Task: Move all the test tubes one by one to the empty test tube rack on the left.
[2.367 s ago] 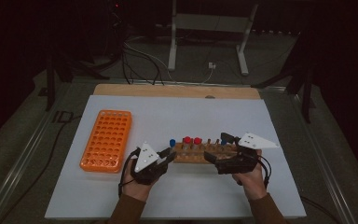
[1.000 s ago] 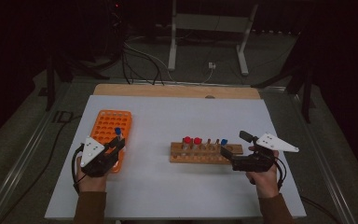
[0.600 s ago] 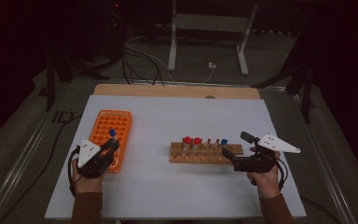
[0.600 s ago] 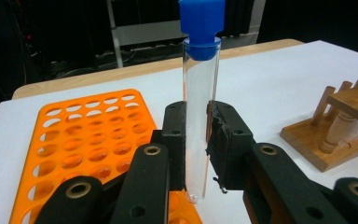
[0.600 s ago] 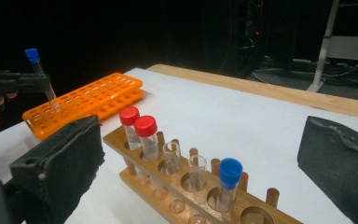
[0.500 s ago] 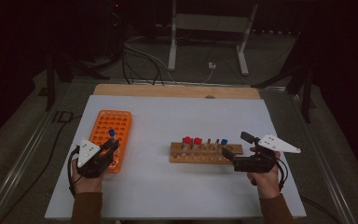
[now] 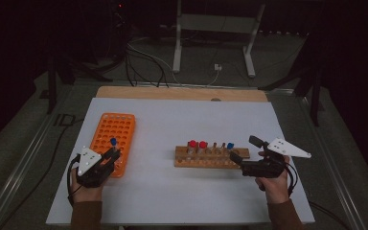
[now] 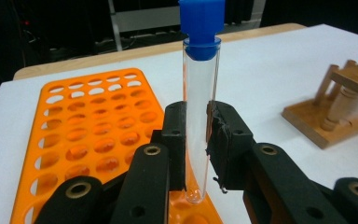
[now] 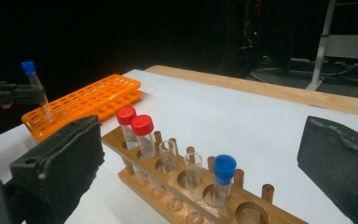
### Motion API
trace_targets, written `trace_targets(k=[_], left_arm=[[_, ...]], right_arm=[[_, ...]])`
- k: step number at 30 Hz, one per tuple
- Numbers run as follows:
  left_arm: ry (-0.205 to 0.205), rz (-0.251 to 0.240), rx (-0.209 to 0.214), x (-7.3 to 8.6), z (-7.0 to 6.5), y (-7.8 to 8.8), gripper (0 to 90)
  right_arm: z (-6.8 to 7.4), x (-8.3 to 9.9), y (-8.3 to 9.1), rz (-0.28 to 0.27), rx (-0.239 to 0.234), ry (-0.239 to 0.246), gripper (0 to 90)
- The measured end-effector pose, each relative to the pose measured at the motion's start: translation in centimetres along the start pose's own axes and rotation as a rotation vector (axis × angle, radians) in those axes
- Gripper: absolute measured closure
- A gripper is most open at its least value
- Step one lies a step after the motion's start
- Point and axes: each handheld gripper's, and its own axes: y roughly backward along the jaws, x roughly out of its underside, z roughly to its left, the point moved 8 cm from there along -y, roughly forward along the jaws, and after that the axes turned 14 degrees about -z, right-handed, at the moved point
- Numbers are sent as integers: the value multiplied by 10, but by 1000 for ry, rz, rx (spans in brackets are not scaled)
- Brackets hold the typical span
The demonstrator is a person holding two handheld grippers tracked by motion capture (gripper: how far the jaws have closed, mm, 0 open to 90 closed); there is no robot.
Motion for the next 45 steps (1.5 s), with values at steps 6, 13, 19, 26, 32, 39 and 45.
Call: trace_targets(k=[6,13,19,26,32,39,45], left_arm=[[-13,45,9,9,-2,5,772],[-23,146,16,27,-2,9,772],[-29,186,23,32,-3,14,777],[-27,233,29,40,-1,15,778],[6,203,51,38,-2,14,614],[81,90,36,22,1,16,348],[116,17,7,10,3,18,159]], right_arm=[[1,1,0,2,-4,4,2],[0,0,1,-2,-2,3,2],[0,0,1,2,-4,4,3],[0,2,0,10,-3,7,2],[0,4,-2,15,0,15,3],[-1,6,-6,33,10,40,14],[-4,11,-8,55,15,51,80]])
